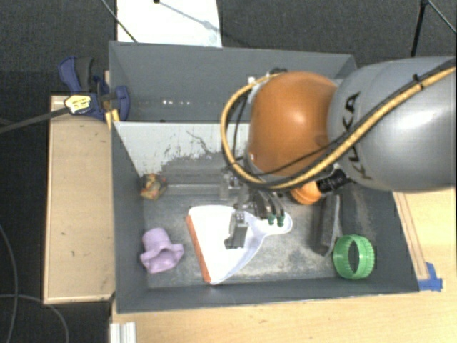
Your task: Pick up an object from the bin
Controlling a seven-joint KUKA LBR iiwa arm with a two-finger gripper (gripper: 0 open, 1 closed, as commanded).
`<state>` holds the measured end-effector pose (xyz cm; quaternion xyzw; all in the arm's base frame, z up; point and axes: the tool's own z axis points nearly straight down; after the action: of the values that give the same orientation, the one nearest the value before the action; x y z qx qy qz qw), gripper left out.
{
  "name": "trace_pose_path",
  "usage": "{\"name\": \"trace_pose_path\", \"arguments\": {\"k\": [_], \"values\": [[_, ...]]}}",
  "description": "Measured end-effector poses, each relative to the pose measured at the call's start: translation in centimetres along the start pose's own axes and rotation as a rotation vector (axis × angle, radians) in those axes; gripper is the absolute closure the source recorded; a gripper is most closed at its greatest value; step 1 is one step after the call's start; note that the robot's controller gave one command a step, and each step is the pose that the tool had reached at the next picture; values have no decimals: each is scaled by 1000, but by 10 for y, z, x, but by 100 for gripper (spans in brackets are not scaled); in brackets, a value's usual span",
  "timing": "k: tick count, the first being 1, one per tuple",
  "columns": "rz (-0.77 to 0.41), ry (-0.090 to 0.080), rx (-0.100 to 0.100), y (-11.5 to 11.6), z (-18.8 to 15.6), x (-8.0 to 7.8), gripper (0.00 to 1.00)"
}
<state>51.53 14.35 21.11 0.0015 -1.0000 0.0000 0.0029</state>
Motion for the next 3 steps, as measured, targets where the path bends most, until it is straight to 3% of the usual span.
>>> {"name": "trace_pose_path", "arguments": {"k": [1,2,3], "values": [[4,-8,-1,-1,-4,-2,0],[-78,-13,-2,-33,35,1,0],[19,-7,1,-44,65,10,0]]}}
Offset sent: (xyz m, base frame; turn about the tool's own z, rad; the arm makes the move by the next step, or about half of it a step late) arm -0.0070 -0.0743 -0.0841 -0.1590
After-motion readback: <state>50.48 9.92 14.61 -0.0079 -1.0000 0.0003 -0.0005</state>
